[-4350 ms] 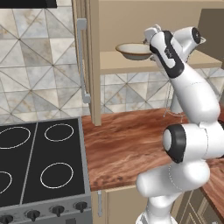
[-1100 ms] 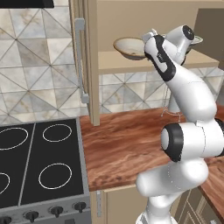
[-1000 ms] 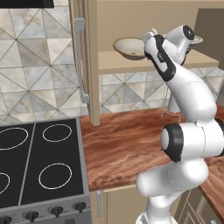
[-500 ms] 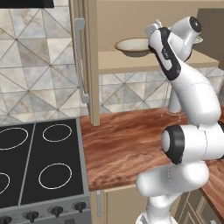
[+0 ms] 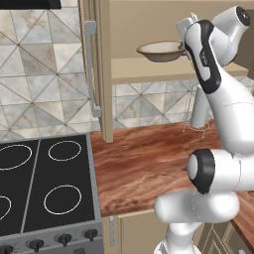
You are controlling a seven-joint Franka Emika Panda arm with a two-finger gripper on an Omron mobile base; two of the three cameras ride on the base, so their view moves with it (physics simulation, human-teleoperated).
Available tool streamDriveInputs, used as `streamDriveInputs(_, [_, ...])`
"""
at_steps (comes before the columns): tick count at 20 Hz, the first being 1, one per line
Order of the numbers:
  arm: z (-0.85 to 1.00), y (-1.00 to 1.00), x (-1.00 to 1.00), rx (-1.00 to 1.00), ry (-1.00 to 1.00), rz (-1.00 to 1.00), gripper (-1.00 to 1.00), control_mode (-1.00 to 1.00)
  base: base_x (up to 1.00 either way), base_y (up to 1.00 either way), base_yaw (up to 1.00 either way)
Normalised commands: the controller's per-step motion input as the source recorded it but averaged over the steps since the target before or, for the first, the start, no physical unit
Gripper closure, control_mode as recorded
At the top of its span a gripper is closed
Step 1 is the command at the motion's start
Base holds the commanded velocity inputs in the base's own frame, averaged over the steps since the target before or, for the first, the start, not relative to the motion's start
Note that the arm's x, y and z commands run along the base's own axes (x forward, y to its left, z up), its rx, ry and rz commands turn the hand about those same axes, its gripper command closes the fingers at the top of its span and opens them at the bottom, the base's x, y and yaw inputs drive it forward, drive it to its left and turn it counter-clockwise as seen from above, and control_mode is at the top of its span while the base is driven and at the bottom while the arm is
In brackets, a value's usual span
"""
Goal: Move the bowls from the cabinet to the plates on the dining table.
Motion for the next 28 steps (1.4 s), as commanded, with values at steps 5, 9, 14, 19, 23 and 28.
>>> streamDriveInputs(5, [0.15, -0.09, -0.62, 0.07, 0.03, 0.0, 1.0, -1.0, 0.0, 0.0, 0.0])
streamDriveInputs(9, [0.17, -0.08, -0.62, 0.07, 0.04, 0.0, 1.0, -1.0, 0.0, 0.0, 0.0])
streamDriveInputs(14, [0.15, -0.08, -0.62, 0.06, 0.04, 0.0, 1.0, -1.0, 0.0, 0.0, 0.0])
streamDriveInputs(19, [0.03, -0.11, -0.62, 0.02, -0.01, 0.0, 1.0, -1.0, 0.0, 0.0, 0.0])
streamDriveInputs(23, [0.0, -0.08, -0.62, 0.0, -0.07, 0.0, 1.0, -1.0, 0.0, 0.0, 0.0])
streamDriveInputs(28, [0.19, -0.07, -0.57, 0.0, -0.08, 0.02, 1.0, -1.0, 0.0, 0.0, 0.0])
